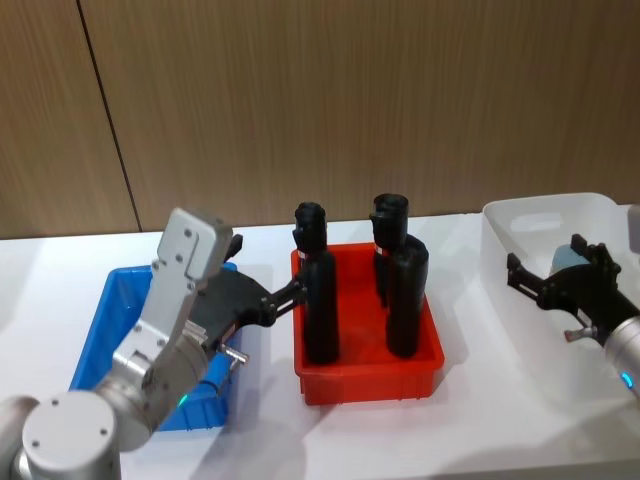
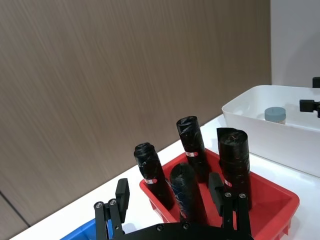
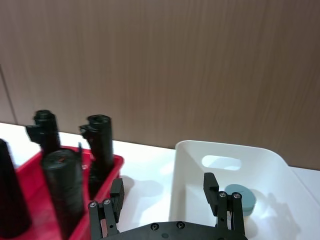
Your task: Pick the cotton swabs from the blue box and place them into the white box.
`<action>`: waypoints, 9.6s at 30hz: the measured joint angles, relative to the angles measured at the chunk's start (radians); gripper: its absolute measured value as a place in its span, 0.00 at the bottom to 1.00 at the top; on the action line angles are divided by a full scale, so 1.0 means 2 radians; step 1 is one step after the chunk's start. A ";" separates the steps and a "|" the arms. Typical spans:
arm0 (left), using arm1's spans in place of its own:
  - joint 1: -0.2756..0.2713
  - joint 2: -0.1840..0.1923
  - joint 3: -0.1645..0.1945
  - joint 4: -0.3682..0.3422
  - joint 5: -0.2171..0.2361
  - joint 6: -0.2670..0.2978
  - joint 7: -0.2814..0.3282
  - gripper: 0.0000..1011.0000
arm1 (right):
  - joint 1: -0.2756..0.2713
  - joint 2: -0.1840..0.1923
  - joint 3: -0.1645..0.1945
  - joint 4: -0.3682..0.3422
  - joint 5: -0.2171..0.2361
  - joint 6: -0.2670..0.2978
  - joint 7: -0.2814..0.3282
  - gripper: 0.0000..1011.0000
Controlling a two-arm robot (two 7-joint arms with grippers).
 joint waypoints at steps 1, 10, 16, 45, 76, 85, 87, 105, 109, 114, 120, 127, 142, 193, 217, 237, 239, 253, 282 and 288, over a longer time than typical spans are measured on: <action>0.006 0.001 0.003 -0.002 0.003 -0.010 0.010 0.99 | -0.004 0.000 -0.001 -0.005 0.001 -0.001 0.000 0.99; 0.031 0.007 0.015 -0.014 0.018 -0.054 0.053 0.99 | -0.049 0.001 -0.014 -0.063 0.008 -0.009 -0.008 0.99; 0.035 0.007 0.017 -0.015 0.020 -0.061 0.060 0.99 | -0.079 0.002 -0.022 -0.102 0.013 -0.014 -0.013 0.99; 0.035 0.007 0.017 -0.015 0.020 -0.062 0.060 0.99 | -0.114 0.003 -0.032 -0.147 0.018 -0.020 -0.019 0.99; 0.035 0.007 0.017 -0.015 0.020 -0.062 0.060 0.99 | -0.037 0.000 -0.018 -0.035 0.022 -0.012 0.103 0.99; 0.035 0.007 0.017 -0.015 0.020 -0.062 0.060 0.99 | 0.008 -0.008 -0.016 0.026 0.033 -0.020 0.163 0.99; 0.035 0.007 0.017 -0.015 0.020 -0.062 0.060 0.99 | 0.015 -0.009 -0.016 0.035 0.036 -0.022 0.172 0.99; 0.035 0.007 0.017 -0.015 0.020 -0.062 0.060 0.99 | 0.093 -0.031 -0.023 0.149 0.045 -0.046 0.253 0.99; 0.035 0.007 0.017 -0.015 0.020 -0.062 0.060 0.99 | 0.110 -0.037 -0.026 0.177 0.043 -0.053 0.264 0.99; 0.035 0.007 0.017 -0.015 0.020 -0.062 0.060 0.99 | 0.128 -0.042 -0.030 0.205 0.040 -0.059 0.273 0.99; 0.035 0.007 0.017 -0.015 0.020 -0.062 0.060 0.99 | 0.148 -0.050 -0.034 0.238 0.036 -0.068 0.281 0.99; 0.035 0.007 0.017 -0.015 0.020 -0.062 0.060 0.99 | 0.170 -0.057 -0.038 0.274 0.032 -0.078 0.290 0.99; 0.035 0.007 0.017 -0.015 0.020 -0.062 0.060 0.99 | 0.214 -0.073 -0.046 0.341 0.028 -0.099 0.305 0.99; 0.035 0.007 0.017 -0.015 0.020 -0.062 0.060 0.99 | 0.219 -0.069 -0.054 0.247 0.026 -0.071 0.279 0.50; 0.035 0.007 0.017 -0.015 0.020 -0.062 0.060 0.99 | 0.173 -0.018 -0.014 0.068 0.008 0.012 0.166 0.50; 0.035 0.007 0.017 -0.015 0.020 -0.062 0.060 0.99 | 0.152 0.020 0.022 0.069 -0.011 0.063 0.089 0.50; 0.035 0.007 0.017 -0.015 0.020 -0.062 0.060 0.99 | 0.152 0.022 0.025 0.076 -0.011 0.067 0.085 0.50; 0.035 0.007 0.017 -0.015 0.020 -0.062 0.060 0.99 | 0.157 0.028 0.036 0.122 -0.001 0.073 0.071 0.65; 0.035 0.007 0.017 -0.015 0.020 -0.062 0.060 0.99 | 0.155 0.033 0.045 0.139 0.006 0.059 0.071 0.99; 0.035 0.007 0.017 -0.015 0.020 -0.062 0.060 0.99 | 0.155 0.034 0.045 0.139 0.007 0.058 0.071 0.99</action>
